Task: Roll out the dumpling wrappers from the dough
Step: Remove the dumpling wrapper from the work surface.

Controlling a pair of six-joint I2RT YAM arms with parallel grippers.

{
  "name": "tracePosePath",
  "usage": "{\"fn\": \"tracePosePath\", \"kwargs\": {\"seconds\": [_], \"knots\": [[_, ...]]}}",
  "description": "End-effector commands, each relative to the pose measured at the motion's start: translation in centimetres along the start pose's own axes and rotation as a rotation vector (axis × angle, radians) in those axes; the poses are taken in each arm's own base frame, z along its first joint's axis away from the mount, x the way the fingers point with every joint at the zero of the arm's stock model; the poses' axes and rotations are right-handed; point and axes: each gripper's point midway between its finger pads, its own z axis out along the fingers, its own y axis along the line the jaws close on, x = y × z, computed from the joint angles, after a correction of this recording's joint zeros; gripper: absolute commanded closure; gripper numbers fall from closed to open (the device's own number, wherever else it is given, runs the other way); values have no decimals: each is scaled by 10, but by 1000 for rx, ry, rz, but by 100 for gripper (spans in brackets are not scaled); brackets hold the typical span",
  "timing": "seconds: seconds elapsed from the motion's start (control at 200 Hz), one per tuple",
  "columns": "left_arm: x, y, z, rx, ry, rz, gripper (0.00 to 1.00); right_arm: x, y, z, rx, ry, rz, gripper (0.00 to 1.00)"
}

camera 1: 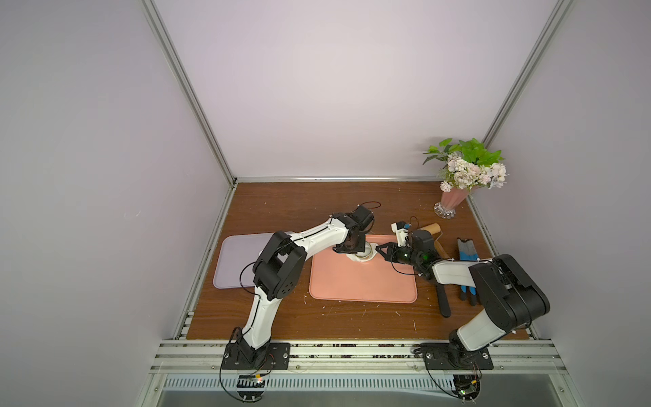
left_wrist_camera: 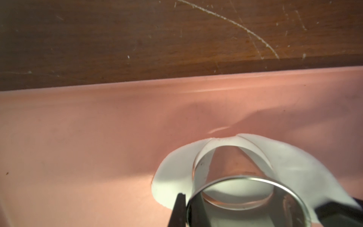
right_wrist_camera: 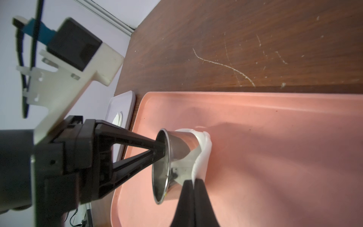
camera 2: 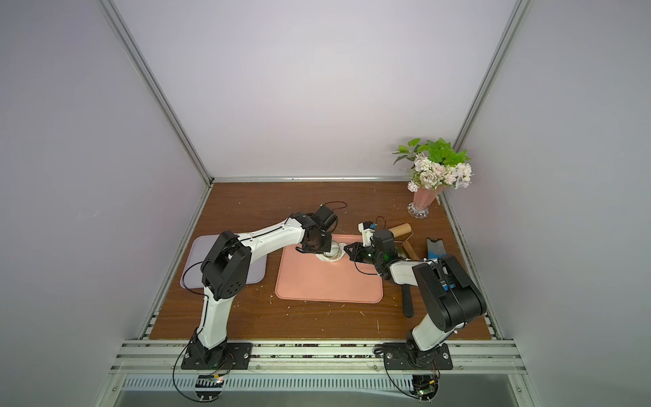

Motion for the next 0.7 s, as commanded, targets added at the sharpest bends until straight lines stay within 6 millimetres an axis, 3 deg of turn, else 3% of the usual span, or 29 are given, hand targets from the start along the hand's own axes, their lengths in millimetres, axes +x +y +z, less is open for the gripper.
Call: {"fn": "tracePosePath", "kwargs": {"seconds": [0.0,0.696], "knots": [[8,2,7,-40,31,28,100,-13,22,-5,-80,-40,-46,99],[8,0,9,-49,38,41,100,-20,38,-11,-162,-80,-66,100]]}}
